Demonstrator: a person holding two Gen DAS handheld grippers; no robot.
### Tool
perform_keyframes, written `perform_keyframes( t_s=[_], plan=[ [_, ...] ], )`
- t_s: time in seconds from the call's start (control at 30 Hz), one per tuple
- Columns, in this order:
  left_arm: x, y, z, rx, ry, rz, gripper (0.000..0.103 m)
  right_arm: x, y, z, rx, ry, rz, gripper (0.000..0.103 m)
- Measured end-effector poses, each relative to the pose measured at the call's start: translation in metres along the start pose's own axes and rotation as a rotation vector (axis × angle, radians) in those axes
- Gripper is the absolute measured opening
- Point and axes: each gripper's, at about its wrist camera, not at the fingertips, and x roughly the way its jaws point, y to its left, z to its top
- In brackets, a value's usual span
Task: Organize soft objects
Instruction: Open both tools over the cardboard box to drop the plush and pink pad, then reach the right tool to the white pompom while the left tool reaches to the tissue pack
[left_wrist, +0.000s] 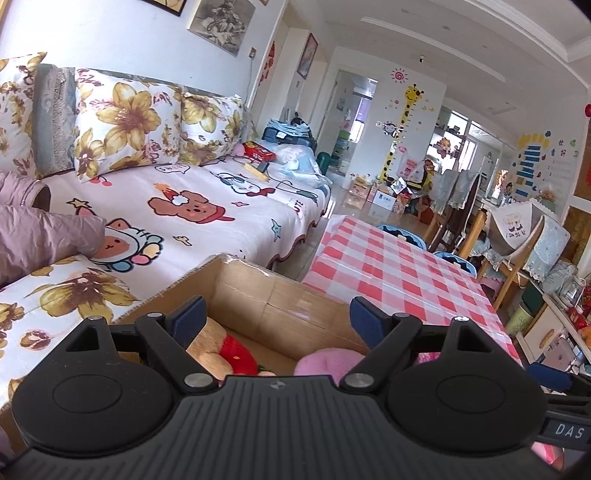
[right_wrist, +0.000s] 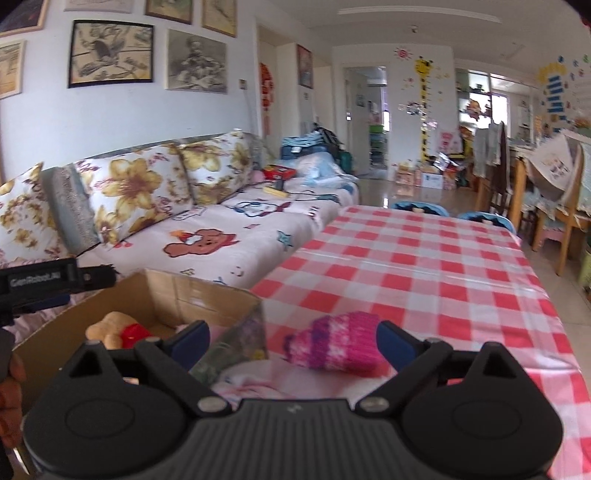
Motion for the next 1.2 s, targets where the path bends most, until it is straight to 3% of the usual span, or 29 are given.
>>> perform_keyframes(
  t_s=[0.9, 1.2],
  plan=[
    [0.010, -0.022, -0.018, 0.204, 0.017, -0.141, 0.103, -0.017, -0.083, -0.035, 0.111, 0.065, -0.162, 0.097],
    [0.005, -0.033, -0.028, 0.286, -0.014, -0.179, 0.103, -0.019, -0.108, -0.044, 0.137, 0.082, -0.209, 0.097]
  ],
)
